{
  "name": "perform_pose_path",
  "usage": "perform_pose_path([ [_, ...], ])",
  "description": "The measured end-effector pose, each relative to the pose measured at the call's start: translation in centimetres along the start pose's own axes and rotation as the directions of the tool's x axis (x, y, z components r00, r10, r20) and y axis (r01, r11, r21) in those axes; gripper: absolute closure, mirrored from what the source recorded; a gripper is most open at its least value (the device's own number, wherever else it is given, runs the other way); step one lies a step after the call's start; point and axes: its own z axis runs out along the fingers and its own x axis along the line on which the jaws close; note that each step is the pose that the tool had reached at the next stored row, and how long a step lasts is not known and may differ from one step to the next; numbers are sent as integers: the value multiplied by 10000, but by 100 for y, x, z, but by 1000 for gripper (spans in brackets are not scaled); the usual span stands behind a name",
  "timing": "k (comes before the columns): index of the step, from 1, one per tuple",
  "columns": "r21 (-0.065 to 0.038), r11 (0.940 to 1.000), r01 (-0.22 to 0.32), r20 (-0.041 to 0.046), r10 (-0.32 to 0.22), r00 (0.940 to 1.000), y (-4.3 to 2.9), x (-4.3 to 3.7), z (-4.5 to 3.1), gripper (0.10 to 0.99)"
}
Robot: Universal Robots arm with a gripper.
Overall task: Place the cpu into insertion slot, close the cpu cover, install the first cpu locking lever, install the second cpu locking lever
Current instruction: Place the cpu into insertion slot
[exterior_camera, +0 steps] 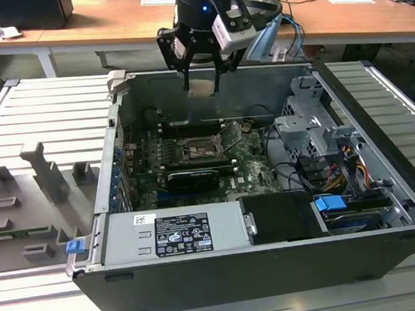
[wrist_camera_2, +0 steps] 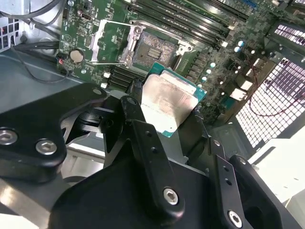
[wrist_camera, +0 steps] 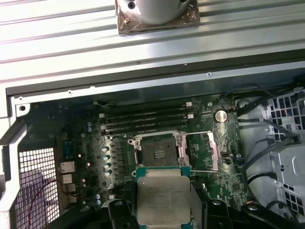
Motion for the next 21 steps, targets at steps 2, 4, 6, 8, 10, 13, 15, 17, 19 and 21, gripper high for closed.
perform_pose_path([
  [2,-2,10000,-100,9,100,9999,0,0,0,545],
  [4,-5,9997,-239,22,239,9997,0,0,0,545],
  [6,-9,9992,-396,36,396,9992,0,0,0,545],
  [8,-11,9987,-500,45,500,9987,0,0,0,545],
  [10,-15,9979,-652,58,653,9979,0,0,0,545],
  [13,-20,9964,-846,75,846,9964,0,0,0,545],
  [15,-23,9954,-962,85,962,9953,0,0,0,545],
  [17,-26,9942,-1073,95,1073,9942,0,0,0,545],
  [19,-30,9928,-1195,106,1196,9928,0,0,0,545],
  [21,-33,9915,-1302,115,1302,9914,0,0,0,545],
])
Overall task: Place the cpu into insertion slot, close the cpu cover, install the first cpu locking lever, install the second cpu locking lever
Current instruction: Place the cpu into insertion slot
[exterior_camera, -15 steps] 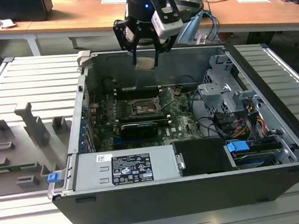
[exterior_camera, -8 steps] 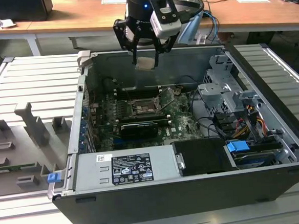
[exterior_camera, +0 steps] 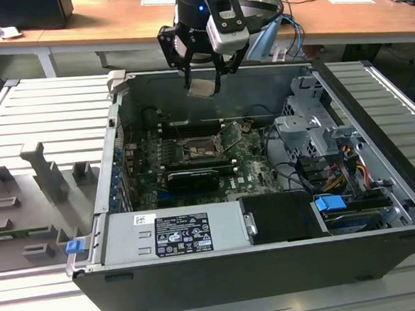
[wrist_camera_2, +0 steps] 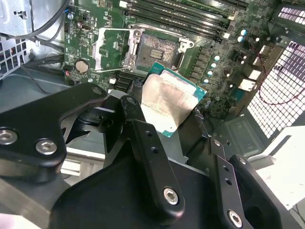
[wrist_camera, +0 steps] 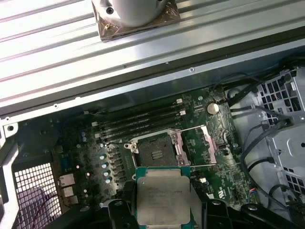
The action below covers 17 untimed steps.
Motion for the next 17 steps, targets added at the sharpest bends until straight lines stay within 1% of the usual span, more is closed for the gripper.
perform_pose_path([
  [9,-9,9992,-404,36,404,9992,0,0,0,545],
  [17,-16,9973,-737,66,737,9973,0,0,0,545],
])
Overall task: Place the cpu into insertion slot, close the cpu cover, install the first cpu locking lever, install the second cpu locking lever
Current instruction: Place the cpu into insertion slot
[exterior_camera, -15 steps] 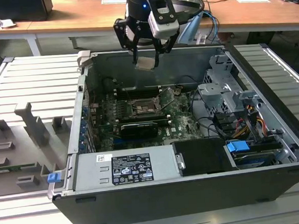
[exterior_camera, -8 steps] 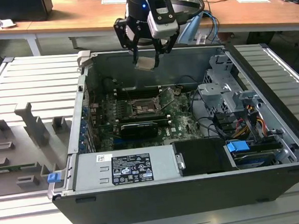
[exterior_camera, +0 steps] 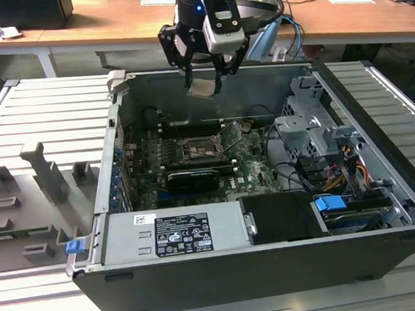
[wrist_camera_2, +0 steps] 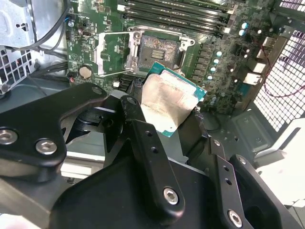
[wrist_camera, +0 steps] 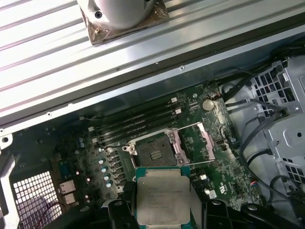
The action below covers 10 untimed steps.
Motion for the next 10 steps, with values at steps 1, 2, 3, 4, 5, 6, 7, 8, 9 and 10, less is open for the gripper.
perform_pose_path([
  [1,-2,10000,-61,5,61,10000,0,0,0,545],
  [2,-2,10000,-94,9,94,10000,0,0,0,545],
  [3,-3,9999,-131,12,131,9999,0,0,0,545],
  [4,-5,9999,-171,15,171,9999,0,0,0,545],
  [5,-5,9998,-203,18,203,9998,0,0,0,545],
  [6,-7,9997,-250,22,250,9997,0,0,0,545],
  [7,-7,9996,-281,25,281,9996,0,0,0,545],
  [8,-8,9995,-314,28,314,9995,0,0,0,545],
  [9,-8,9994,-346,31,346,9994,0,0,0,545],
  [10,-9,9993,-387,34,387,9992,0,0,0,545],
])
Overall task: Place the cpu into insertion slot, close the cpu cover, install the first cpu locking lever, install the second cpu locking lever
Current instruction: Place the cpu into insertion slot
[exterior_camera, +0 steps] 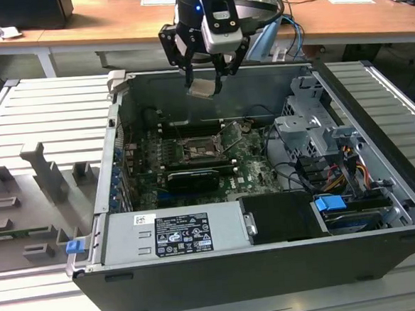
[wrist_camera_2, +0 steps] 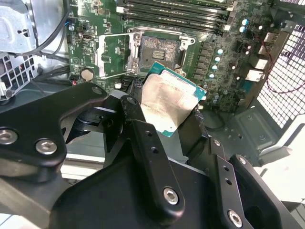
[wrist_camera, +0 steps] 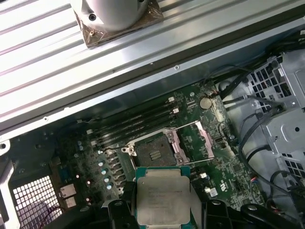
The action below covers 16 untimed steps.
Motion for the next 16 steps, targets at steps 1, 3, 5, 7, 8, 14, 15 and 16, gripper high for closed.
perform_pose_path([
  [1,-1,10000,-56,5,56,10000,0,0,0,545],
  [3,-3,9999,-123,11,123,9999,0,0,0,545],
  [5,-5,9998,-220,20,220,9998,0,0,0,545],
  [7,-6,9995,-313,28,314,9995,0,0,0,545],
  [8,-7,9994,-343,31,343,9994,0,0,0,545],
  [14,-14,9977,-674,60,674,9977,0,0,0,545],
  [15,-17,9970,-773,69,773,9970,0,0,0,545],
  [16,-19,9962,-866,77,866,9962,0,0,0,545],
])
